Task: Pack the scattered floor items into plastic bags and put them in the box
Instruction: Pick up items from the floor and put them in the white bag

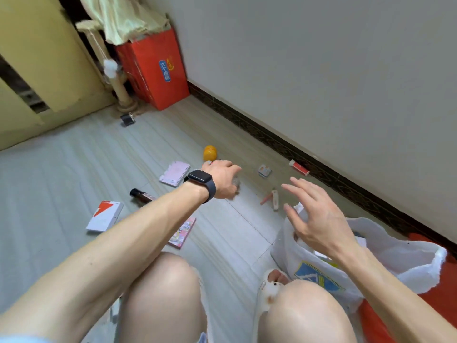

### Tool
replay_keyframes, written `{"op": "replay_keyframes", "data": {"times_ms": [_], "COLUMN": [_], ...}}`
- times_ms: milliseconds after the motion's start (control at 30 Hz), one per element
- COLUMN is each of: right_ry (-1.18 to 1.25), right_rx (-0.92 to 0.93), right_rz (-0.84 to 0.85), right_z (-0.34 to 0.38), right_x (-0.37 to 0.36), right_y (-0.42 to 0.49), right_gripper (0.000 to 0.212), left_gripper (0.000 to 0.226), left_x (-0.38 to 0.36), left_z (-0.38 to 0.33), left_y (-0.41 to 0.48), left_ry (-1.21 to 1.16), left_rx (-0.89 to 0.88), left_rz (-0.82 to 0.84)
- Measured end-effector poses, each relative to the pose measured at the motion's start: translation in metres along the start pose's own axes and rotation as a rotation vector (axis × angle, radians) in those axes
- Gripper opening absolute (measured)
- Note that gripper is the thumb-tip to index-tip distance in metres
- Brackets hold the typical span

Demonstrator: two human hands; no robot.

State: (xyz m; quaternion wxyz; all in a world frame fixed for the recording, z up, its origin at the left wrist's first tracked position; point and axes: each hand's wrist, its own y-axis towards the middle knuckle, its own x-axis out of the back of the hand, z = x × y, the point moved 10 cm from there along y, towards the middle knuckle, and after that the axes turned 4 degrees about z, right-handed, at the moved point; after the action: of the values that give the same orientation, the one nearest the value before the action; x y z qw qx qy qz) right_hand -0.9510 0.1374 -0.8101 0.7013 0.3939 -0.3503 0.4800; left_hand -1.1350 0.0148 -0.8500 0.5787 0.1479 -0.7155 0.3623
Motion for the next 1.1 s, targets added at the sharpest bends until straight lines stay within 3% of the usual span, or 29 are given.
{"op": "replay_keyframes", "data": {"times_ms": [267,467,633,933,1100], "right_ry": [-0.164,-0.348,-0.420,-0.427,-0.443], "right_rx": [0.263,0.351,0.357,0.125,0.035], "right_rz": [0.366,0.891,1.144,1.033,0.936], "right_z": [0.098,0.116,0.115,0.137,0.119], "right_x": [-0.096,-0.232,-0.351,-0.505,-0.521], "right_y": [0.067,0.074,0.070,0.101,0.095], "right_gripper": [0.053,0.062,0.076,0.128,0.121], "left_gripper": [0.066,0.070,0.082,0.105,0.115], "left_x": [-0.098,-0.221,-0.313,-0.366,-0.372], "left_z": [0.180,0.243,0.275,0.283,0.285], "left_y": [-0.059,-0.090,-0.118,-0.153,-0.161], "left_ry": [-0.126,-0.222,-0.320,-0.345,-0.426], "left_rx": [0.397,0.539,0.665,0.609,0.771], "left_rz": [0.089,0.240,0.387,0.446,0.393]}}
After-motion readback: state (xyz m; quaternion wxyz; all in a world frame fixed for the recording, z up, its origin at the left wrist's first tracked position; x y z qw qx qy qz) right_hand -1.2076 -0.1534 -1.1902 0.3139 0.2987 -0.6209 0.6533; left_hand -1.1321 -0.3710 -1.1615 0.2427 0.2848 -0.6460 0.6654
